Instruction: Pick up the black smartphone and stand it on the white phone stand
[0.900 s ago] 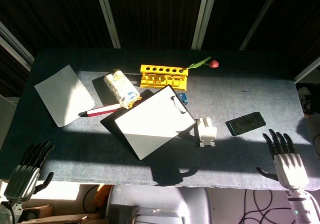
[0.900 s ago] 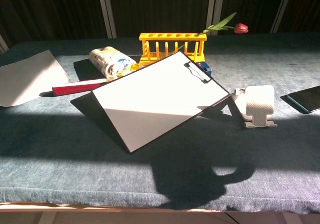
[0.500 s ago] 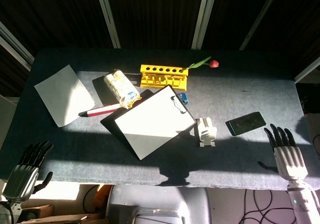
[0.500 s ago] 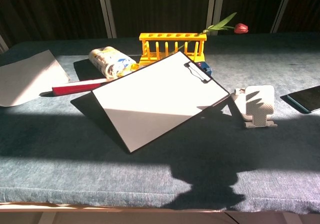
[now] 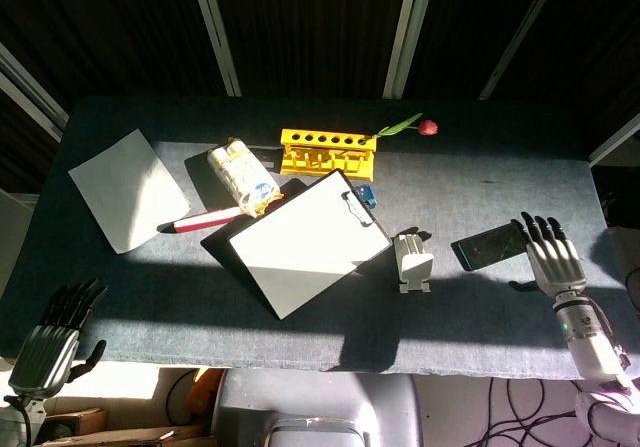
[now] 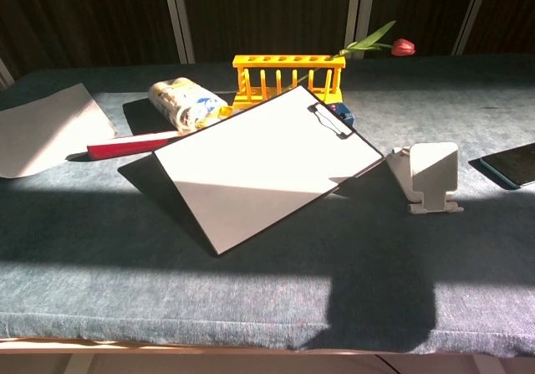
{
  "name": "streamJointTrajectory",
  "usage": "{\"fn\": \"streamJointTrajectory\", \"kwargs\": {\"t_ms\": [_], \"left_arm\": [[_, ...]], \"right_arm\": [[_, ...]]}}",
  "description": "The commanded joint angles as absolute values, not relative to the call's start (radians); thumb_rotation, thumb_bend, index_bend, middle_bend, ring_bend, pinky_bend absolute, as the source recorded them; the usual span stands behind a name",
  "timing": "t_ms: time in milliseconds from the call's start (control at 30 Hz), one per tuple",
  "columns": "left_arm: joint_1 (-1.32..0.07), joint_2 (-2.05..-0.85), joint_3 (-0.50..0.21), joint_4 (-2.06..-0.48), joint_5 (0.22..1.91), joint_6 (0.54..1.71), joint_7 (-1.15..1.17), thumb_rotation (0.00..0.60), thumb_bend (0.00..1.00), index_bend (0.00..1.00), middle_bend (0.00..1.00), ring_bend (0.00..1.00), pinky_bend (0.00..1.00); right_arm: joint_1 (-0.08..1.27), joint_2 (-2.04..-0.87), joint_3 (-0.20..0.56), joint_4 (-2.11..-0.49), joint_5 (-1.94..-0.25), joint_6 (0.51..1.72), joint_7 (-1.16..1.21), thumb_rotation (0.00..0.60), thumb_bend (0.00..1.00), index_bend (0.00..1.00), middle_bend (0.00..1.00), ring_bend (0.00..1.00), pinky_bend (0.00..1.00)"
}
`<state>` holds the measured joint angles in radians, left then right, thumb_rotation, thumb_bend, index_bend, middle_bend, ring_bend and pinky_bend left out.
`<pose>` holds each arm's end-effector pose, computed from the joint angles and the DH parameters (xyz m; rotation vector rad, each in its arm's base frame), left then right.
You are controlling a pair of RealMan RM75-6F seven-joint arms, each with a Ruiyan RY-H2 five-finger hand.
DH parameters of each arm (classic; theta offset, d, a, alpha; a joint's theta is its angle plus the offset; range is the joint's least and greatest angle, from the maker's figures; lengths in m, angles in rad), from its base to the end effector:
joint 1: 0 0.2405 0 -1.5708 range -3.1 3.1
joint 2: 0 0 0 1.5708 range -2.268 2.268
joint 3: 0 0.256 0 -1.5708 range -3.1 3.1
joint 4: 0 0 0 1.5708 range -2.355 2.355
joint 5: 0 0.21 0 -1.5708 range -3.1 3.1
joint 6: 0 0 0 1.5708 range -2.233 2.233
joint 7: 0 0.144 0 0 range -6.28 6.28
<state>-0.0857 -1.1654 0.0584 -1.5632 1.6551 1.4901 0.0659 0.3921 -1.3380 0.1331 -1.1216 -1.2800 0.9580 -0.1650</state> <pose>-0.3040 0.1564 0.1263 -1.5993 -0.8582 -0.8718 -0.3660 -0.3081 0.1102 1.5860 -0.8262 0.4538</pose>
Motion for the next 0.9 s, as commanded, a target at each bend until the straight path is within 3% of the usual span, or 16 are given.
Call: {"fn": "streamJointTrajectory", "kwargs": {"t_ms": [33, 333, 900], "left_arm": [[-0.087, -1.167, 0.060, -1.563, 1.652, 1.483, 0.071, 0.600, 0.37, 0.00, 0.00, 0.00, 0.00], [-0.089, -1.168, 0.057, -1.564, 1.648, 1.482, 0.074, 0.600, 0.37, 0.00, 0.00, 0.00, 0.00], [-0.093, -1.175, 0.058, -1.565, 1.645, 1.470, 0.094, 0.600, 0.37, 0.00, 0.00, 0.00, 0.00]], "right_arm": [[0.479, -1.418, 0.144, -0.966, -1.256, 0.839, -0.141, 0.600, 0.25, 0.13, 0.17, 0.01, 0.00], [0.540, -1.483, 0.090, -0.803, -1.369, 0.803, -0.016, 0.600, 0.25, 0.29, 0.24, 0.09, 0.00], [0.584, -1.548, 0.049, -0.650, -1.405, 0.718, 0.063, 0.600, 0.33, 0.35, 0.27, 0.11, 0.00]]}}
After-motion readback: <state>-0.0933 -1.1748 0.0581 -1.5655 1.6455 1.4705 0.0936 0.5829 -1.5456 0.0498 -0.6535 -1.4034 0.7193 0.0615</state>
